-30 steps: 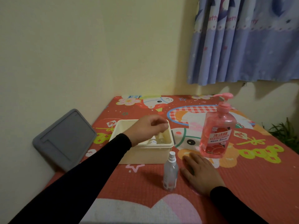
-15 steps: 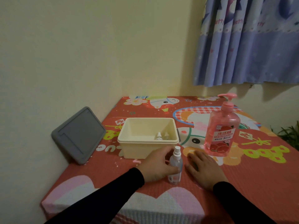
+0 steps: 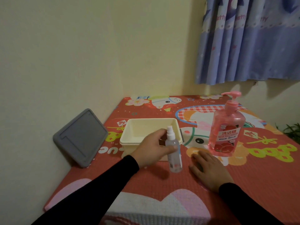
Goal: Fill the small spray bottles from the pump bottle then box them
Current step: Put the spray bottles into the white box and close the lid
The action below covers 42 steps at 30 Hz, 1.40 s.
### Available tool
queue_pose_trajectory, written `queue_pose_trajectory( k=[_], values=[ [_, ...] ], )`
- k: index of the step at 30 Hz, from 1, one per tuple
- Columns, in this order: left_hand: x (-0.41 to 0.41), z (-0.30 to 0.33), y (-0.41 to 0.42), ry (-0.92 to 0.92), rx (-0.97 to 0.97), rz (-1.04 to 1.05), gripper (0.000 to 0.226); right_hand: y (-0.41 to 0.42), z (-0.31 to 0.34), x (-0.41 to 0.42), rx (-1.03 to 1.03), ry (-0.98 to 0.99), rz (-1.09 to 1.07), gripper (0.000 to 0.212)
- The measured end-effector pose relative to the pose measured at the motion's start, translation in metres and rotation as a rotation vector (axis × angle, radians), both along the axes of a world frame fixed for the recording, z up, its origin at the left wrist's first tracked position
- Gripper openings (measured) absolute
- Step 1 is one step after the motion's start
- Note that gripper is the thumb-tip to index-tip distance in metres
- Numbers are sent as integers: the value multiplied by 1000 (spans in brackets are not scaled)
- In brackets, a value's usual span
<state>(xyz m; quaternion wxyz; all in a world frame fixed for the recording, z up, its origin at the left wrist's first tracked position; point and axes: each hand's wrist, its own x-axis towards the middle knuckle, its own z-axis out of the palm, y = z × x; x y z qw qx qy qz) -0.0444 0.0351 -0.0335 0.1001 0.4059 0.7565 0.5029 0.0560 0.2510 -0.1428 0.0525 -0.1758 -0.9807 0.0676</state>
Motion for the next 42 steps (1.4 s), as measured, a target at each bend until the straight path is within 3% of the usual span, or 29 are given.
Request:
queue_pose_trajectory(
  k=[3, 8, 14, 19, 23, 27, 35, 42],
  values=[
    [-14, 21, -1, -36, 82, 57, 21, -3, 4, 2, -22, -6, -2, 90],
    [-48, 48, 5, -21, 158, 204, 14, -6, 11, 4, -50, -50, -8, 65],
    [-95, 43, 17, -93, 134, 329, 15, -6, 12, 4, -60, -47, -9, 64],
    [-119, 20, 23, -126, -6, 365, 24, -7, 11, 4, -64, -46, -12, 69],
    [-131, 3, 31, -143, -204, 393, 26, -7, 15, 4, -70, -55, -21, 92],
    [-131, -2, 38, -211, -310, 365, 23, -8, 18, 3, -74, -76, -26, 68],
    [-136, 5, 51, -281, -441, 337, 27, -10, 21, 4, -88, -89, -33, 66],
    [-136, 0, 56, -351, -638, 333, 17, -11, 20, 4, -92, -81, -35, 67]
  ],
)
